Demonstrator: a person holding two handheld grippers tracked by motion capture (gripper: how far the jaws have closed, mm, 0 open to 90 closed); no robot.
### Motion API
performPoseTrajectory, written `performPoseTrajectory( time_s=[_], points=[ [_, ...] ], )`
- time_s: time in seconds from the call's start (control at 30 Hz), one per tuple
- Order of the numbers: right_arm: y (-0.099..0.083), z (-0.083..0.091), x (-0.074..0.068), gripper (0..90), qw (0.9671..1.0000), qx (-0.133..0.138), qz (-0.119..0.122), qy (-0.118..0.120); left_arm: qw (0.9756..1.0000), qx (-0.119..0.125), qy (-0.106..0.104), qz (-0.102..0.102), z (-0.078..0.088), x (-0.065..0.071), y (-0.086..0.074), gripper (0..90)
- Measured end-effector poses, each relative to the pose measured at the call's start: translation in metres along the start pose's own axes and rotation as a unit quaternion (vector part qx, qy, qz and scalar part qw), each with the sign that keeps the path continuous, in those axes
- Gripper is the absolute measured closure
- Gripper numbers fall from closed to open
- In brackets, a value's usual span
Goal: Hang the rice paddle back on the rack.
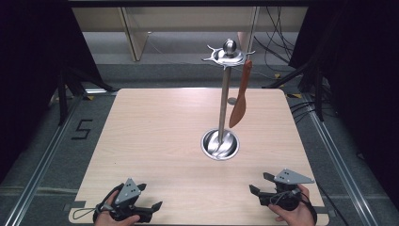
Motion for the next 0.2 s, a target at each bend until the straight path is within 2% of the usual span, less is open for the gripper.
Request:
performPoseTrajectory(
  time_s=[0.03,0.07,0.1,0.13,0.17,0.2],
  points=[
    [-0.0011,0.0003,-0.0030,26.8,0.9998,0.000,-0.016,-0.007,1.0000,0.000,0.000,-0.001,0.0000,-0.0001,0.0000,15.2],
    [-0.0013,0.0003,-0.0034,26.8,0.9998,0.000,-0.017,-0.007,1.0000,-0.002,0.000,-0.001,0.0002,-0.0002,-0.0001,15.2],
    [-0.0012,0.0003,-0.0016,26.8,1.0000,0.002,-0.004,-0.007,1.0000,-0.004,0.001,-0.005,0.0005,-0.0006,-0.0001,15.2],
    [-0.0011,0.0005,-0.0010,26.8,1.0000,0.002,0.000,-0.007,1.0000,0.005,0.000,0.007,-0.0008,0.0013,-0.0002,15.2],
    [-0.0015,0.0006,-0.0033,26.8,0.9999,0.001,-0.016,-0.005,1.0000,-0.001,0.000,-0.003,-0.0001,-0.0001,-0.0001,15.1],
    [-0.0012,0.0008,-0.0027,26.9,0.9999,0.002,-0.014,-0.005,1.0000,0.004,0.003,0.001,-0.0011,0.0001,-0.0005,15.1]
  ],
)
Point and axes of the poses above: each handheld gripper's, and its own axes: z roughly backward along the jaws, y roughly out of its top, x roughly to its right, the point moved 2 cm from there along -z, roughly forward along the jaws, and after that the axes turned 15 degrees about x, right-handed, at the moved point
